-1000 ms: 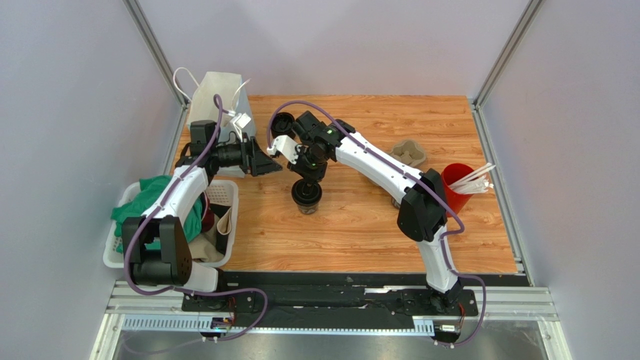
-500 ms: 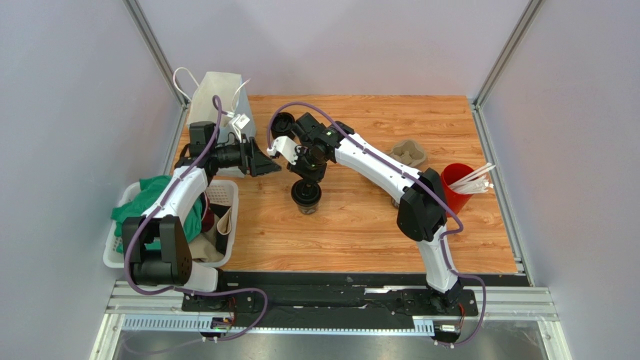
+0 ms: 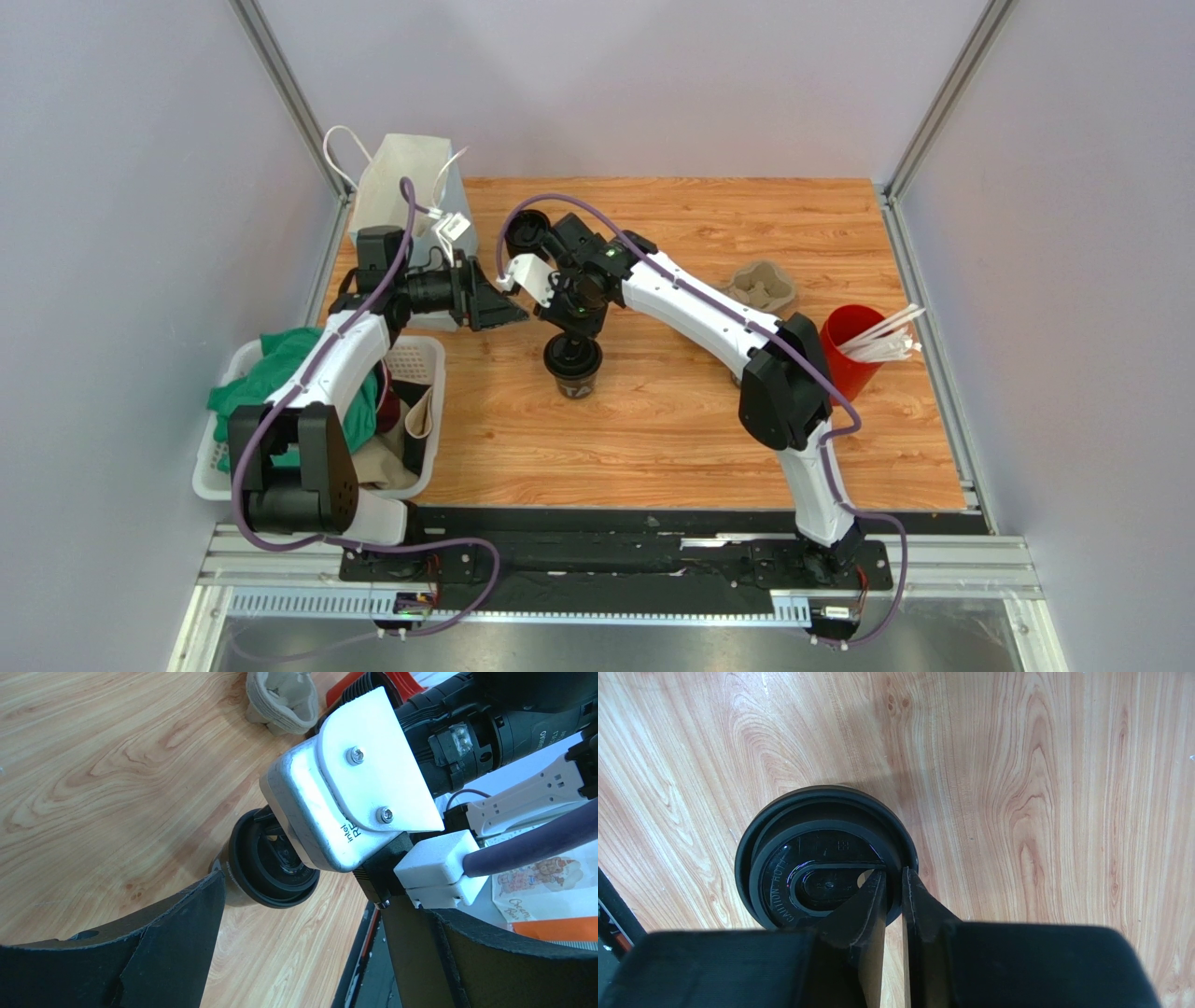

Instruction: Pack the takeout coffee

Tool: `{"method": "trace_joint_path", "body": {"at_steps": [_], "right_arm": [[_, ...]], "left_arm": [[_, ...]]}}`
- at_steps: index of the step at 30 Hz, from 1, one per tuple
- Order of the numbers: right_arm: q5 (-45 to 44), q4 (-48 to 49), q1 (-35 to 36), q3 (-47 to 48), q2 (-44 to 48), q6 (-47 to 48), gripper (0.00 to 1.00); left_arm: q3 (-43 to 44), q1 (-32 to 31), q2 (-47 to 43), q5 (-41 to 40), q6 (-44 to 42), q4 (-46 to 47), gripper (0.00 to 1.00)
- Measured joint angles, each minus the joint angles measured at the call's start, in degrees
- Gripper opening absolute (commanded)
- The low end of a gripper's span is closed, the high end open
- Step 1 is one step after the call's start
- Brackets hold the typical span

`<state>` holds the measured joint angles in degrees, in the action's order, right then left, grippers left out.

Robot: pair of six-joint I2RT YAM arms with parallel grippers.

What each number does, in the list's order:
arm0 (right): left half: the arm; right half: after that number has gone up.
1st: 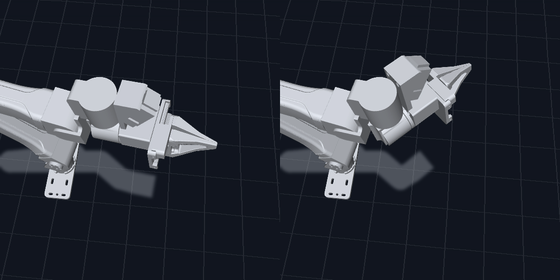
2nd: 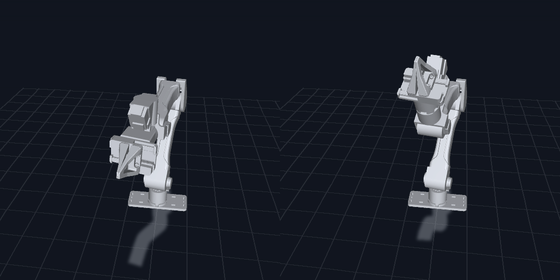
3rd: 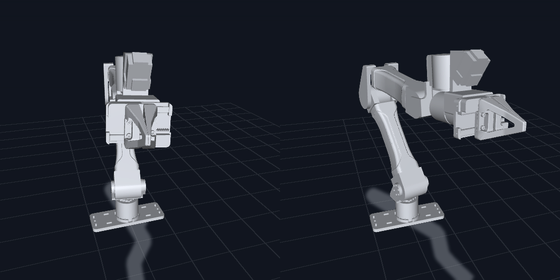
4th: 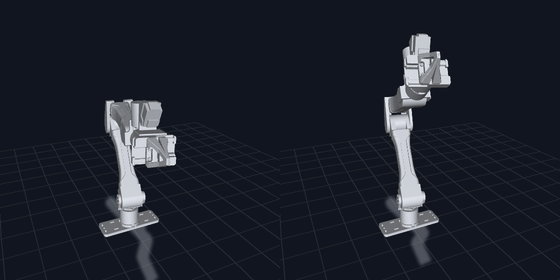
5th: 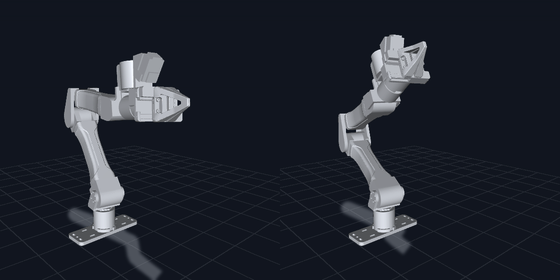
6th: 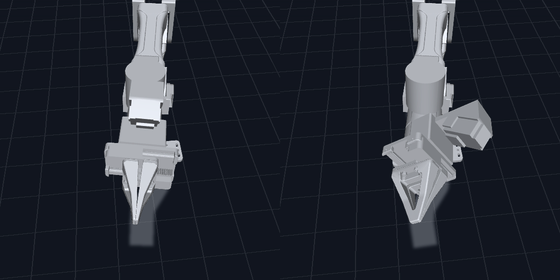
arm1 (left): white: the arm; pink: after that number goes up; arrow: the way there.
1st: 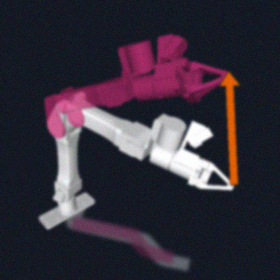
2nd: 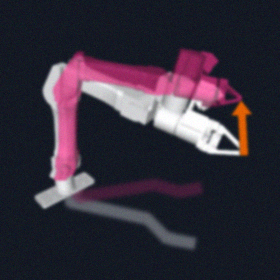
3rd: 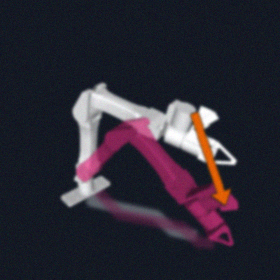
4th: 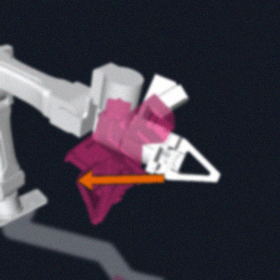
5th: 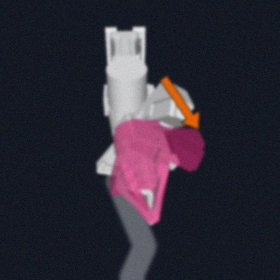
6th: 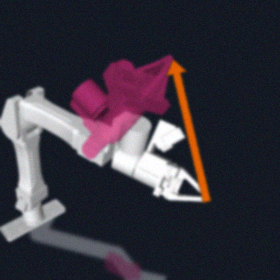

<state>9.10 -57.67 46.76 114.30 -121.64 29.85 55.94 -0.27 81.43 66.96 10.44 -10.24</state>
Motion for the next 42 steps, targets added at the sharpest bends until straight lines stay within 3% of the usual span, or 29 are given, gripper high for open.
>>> {"method": "trace_joint_path", "body": {"at_steps": [10, 42], "right_arm": [[-0.07, 0.55, 0.46, -0.04, 0.0, -0.04, 0.11], [-1.53, 0.87, 1.18, -3.54, 2.6, -2.08, 0.11]], "left_arm": [[0.02, 0.0, 0.0, 0.39, 0.2, 0.48, 0.89], [0.0, -0.07, 0.0, 1.81, 0.37, 0.48, 0.89]]}}
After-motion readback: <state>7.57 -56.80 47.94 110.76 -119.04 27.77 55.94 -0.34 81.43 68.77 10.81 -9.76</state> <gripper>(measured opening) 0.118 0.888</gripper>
